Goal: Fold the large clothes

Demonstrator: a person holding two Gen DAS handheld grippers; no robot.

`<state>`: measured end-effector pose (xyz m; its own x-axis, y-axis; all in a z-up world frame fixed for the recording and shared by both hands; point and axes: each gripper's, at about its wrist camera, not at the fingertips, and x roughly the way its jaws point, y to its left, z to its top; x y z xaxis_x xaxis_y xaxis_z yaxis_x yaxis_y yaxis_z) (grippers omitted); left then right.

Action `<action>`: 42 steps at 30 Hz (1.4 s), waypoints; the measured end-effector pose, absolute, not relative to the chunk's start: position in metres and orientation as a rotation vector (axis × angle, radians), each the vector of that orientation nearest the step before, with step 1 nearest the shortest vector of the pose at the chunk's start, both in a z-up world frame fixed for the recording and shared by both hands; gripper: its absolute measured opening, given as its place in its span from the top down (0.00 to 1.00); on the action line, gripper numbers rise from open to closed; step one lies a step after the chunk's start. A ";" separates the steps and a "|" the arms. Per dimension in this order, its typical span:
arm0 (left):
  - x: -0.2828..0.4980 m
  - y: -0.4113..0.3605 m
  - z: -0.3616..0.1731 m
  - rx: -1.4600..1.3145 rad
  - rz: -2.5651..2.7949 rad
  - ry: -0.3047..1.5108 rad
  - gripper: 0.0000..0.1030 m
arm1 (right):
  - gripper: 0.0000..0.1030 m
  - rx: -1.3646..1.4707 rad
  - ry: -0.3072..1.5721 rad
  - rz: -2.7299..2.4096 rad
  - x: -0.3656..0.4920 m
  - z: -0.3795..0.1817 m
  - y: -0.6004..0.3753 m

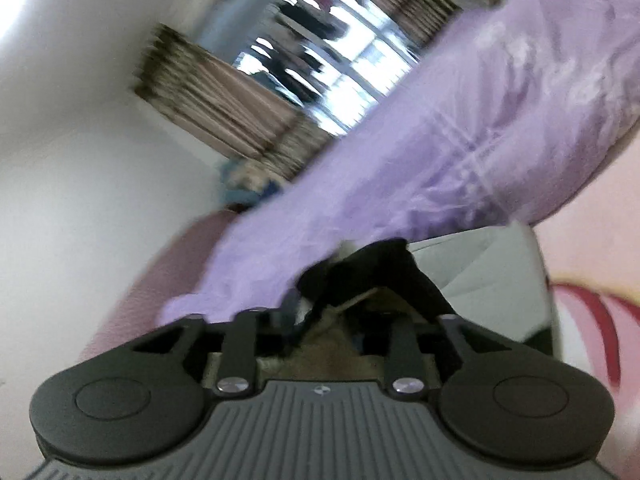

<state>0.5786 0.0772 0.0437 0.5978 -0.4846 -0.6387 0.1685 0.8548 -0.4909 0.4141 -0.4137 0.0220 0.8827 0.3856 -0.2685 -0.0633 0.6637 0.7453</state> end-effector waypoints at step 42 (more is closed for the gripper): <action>0.470 0.109 -0.086 -0.829 -0.178 0.835 0.71 | 0.74 0.990 0.470 -0.033 0.301 -0.113 -0.396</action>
